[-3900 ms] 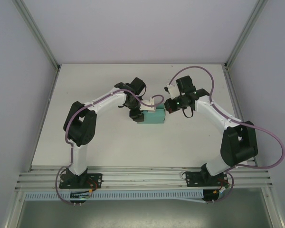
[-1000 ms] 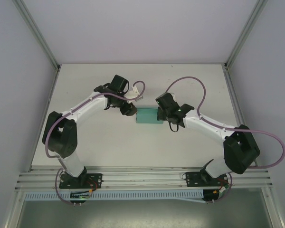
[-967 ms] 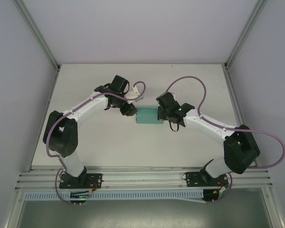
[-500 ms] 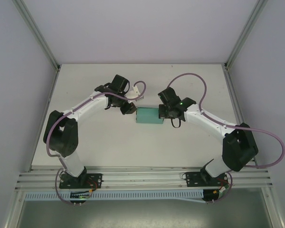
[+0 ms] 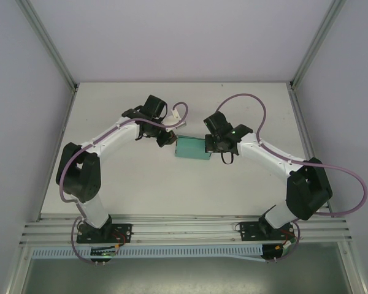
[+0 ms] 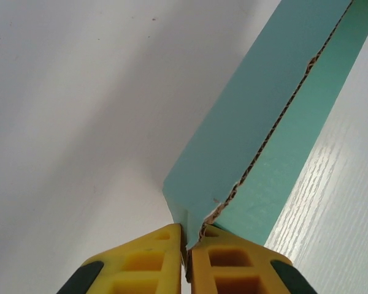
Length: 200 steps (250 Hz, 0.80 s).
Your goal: Assemble paper box
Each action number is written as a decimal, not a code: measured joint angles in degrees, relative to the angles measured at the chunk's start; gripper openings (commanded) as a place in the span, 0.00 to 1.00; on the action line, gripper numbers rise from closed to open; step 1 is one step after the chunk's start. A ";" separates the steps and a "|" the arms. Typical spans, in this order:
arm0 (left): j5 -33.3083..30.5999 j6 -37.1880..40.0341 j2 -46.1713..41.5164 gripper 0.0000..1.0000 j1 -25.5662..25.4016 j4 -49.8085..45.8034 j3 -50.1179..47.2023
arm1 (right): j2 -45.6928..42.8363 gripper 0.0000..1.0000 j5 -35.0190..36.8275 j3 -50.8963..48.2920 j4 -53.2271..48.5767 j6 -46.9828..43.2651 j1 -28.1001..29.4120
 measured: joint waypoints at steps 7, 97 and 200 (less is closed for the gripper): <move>0.26 -0.57 0.00 0.07 0.02 -0.07 0.11 | 0.00 0.00 0.00 0.04 -0.02 0.00 0.00; 0.76 -15.34 1.22 0.00 0.02 -2.97 3.74 | 3.06 0.00 3.87 3.87 -4.09 0.07 1.86; 2.32 -34.77 4.04 0.00 0.17 -11.28 9.25 | 10.19 0.00 19.43 10.49 -12.00 4.22 8.52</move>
